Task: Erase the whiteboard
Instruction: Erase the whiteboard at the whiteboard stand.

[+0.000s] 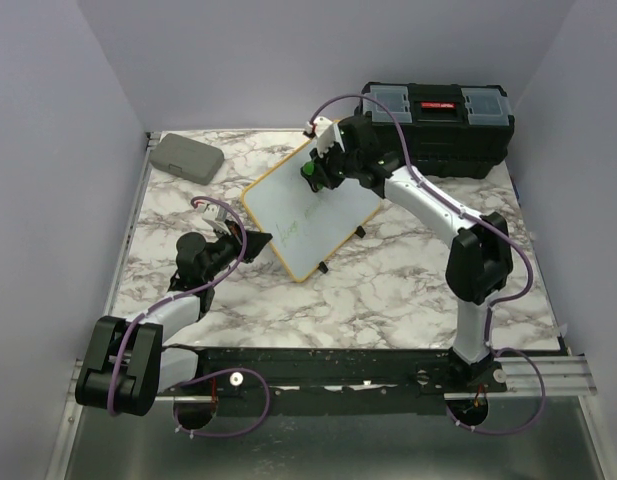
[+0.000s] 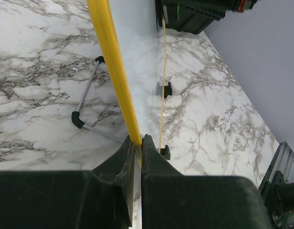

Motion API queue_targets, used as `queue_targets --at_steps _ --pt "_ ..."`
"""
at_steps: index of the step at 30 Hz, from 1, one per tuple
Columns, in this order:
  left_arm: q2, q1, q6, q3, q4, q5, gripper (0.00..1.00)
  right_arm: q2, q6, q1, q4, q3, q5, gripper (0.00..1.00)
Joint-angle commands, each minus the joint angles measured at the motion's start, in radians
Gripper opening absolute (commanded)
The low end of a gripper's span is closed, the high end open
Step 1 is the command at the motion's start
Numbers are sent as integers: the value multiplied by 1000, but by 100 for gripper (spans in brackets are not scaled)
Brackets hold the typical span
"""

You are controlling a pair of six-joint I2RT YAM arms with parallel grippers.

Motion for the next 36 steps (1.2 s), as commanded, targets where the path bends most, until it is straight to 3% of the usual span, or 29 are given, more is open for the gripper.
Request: queue_targets --at_steps 1,6,10,18,27,31,36 --pt "-16 -23 77 15 15 74 0 57 20 -13 65 84 62 1" --pt "-14 -23 76 16 16 76 0 80 -3 -9 4 132 -112 1" --pt "-15 -23 78 15 15 74 0 57 -75 -1 -45 62 -210 1" --pt "-5 -23 76 13 27 77 0 6 -71 -6 5 -100 -33 1" --pt "-10 -23 76 13 21 77 0 55 13 -24 51 54 48 1" --pt "-13 -23 77 13 20 77 0 71 35 -22 59 102 9 1" --pt "-12 -24 77 14 20 77 0 83 -23 -7 -19 108 -174 1"
